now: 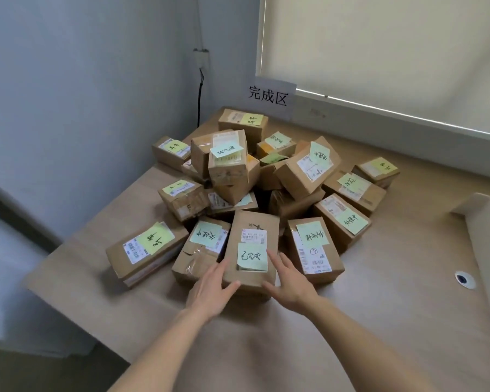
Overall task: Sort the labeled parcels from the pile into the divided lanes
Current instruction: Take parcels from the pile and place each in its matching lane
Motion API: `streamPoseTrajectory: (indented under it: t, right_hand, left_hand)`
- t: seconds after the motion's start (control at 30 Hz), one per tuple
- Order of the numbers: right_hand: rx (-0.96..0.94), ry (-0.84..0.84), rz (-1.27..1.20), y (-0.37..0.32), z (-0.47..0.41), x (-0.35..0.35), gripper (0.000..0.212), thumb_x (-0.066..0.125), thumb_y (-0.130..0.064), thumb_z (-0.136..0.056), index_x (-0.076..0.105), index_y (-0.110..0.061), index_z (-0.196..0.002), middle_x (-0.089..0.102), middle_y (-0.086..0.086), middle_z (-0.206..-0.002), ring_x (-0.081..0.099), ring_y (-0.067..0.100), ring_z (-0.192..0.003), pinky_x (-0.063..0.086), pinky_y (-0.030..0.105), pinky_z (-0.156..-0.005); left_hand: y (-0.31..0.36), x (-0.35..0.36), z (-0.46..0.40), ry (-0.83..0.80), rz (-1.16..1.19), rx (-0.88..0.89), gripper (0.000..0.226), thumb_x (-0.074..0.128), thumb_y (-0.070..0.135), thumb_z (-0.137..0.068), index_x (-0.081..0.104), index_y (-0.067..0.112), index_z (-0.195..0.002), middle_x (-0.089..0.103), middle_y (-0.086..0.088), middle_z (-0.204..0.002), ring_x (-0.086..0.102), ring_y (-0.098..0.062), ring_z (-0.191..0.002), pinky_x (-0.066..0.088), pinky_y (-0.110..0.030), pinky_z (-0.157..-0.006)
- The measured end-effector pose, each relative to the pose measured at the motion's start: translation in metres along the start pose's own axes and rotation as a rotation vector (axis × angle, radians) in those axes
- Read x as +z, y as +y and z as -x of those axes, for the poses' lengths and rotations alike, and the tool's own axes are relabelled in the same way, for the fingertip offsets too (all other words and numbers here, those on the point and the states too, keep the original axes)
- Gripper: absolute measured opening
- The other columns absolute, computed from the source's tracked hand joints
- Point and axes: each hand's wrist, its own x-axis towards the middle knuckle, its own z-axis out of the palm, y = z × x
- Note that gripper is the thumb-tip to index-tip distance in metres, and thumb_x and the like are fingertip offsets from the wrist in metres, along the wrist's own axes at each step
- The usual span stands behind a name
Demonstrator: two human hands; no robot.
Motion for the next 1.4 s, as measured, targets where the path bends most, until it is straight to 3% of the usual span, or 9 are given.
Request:
streamPoseTrajectory:
  t: [0.13,0.27,0.43,0.63,0.8,0.97,1.07,1.17,1.4]
  right_hand:
    - [-0.054,0.003,-0.077,0.013,-0.016,0.023,0.090,0.058,-0.049,-0.096,-0.003,-0.040,-0.161,-0.001,-0.002,-0.171,0.031,0.024,-0.150,0.034,0.039,-0.117]
    - [-0.088,-0.016,-0.135,0.024,-0.023,0.030,0.097,0.065,-0.051,-0.091,0.000,-0.036,-0.162,0.001,-0.007,-0.170,0.029,0.019,-0.149,0.030,0.027,-0.114]
    - [-0.105,-0.009,-0.179,0.031,-0.029,0.032,0.098,0.068,-0.050,-0.091,0.001,-0.038,-0.161,0.003,-0.007,-0.169,0.021,0.017,-0.152,0.024,0.028,-0.118]
    - [-0.136,0.011,-0.241,0.039,-0.037,0.041,0.103,0.067,-0.055,-0.088,-0.003,-0.037,-0.162,-0.005,-0.006,-0.170,0.013,0.014,-0.155,0.020,0.031,-0.125]
    - [-0.155,-0.006,-0.192,0.040,-0.025,0.043,0.096,0.065,-0.039,-0.097,-0.005,-0.028,-0.162,-0.009,-0.005,-0.169,0.006,0.014,-0.155,0.006,0.013,-0.113]
    - [-0.170,-0.004,-0.167,0.038,0.000,0.033,0.095,0.064,-0.041,-0.097,-0.004,-0.030,-0.163,-0.010,-0.005,-0.170,0.007,0.016,-0.156,0.013,0.026,-0.122]
    - [-0.183,0.007,-0.130,0.034,0.022,0.016,0.095,0.063,-0.046,-0.098,-0.005,-0.030,-0.162,-0.009,-0.005,-0.170,0.000,0.015,-0.156,0.008,0.026,-0.121]
    - [-0.202,0.042,-0.112,0.023,0.050,-0.011,0.094,0.062,-0.046,-0.098,-0.005,-0.029,-0.163,-0.007,-0.006,-0.170,-0.005,0.016,-0.156,0.007,0.027,-0.121]
    - [-0.234,0.203,-0.016,-0.016,0.139,-0.106,0.097,0.064,-0.046,-0.096,-0.003,-0.026,-0.163,-0.003,-0.001,-0.170,0.008,0.021,-0.156,0.013,0.033,-0.126]
  left_hand:
    - [-0.014,0.027,-0.019,0.004,0.124,0.013,0.080,0.061,0.052,-0.092,0.021,0.028,-0.157,0.027,0.004,-0.162,0.025,-0.013,-0.148,0.027,-0.033,-0.119]
    - [-0.023,0.037,-0.028,0.033,0.162,0.012,0.082,0.065,0.054,-0.088,0.024,0.033,-0.156,0.034,0.003,-0.157,0.033,-0.016,-0.144,0.032,-0.037,-0.116]
    - [-0.030,0.039,-0.036,0.039,0.221,0.025,0.087,0.072,0.058,-0.080,0.027,0.044,-0.153,0.039,0.004,-0.144,0.043,-0.015,-0.133,0.041,-0.039,-0.109]
    - [-0.034,0.039,-0.043,-0.011,0.332,0.099,0.093,0.079,0.047,-0.078,0.026,0.041,-0.154,0.038,0.017,-0.153,0.038,-0.002,-0.137,0.034,-0.030,-0.115]
    - [-0.032,0.045,-0.028,0.015,0.349,0.097,0.096,0.083,0.045,-0.074,0.029,0.041,-0.153,0.041,0.019,-0.151,0.040,0.000,-0.135,0.036,-0.027,-0.114]
    - [-0.014,0.043,0.002,0.059,0.336,0.088,0.095,0.083,0.043,-0.076,0.030,0.033,-0.154,0.043,0.016,-0.148,0.043,-0.002,-0.131,0.038,-0.023,-0.109]
    - [0.003,0.033,0.022,0.086,0.325,0.099,0.096,0.082,0.047,-0.075,0.030,0.034,-0.154,0.043,0.016,-0.149,0.043,-0.004,-0.132,0.039,-0.029,-0.111]
    - [0.027,0.013,0.042,0.128,0.286,0.135,0.097,0.082,0.050,-0.073,0.032,0.031,-0.154,0.044,0.015,-0.150,0.042,-0.002,-0.131,0.036,-0.021,-0.105]
    - [0.113,-0.061,0.096,0.201,0.233,0.304,0.094,0.080,0.045,-0.079,0.027,0.031,-0.156,0.042,0.009,-0.150,0.037,-0.003,-0.129,0.031,-0.018,-0.100]
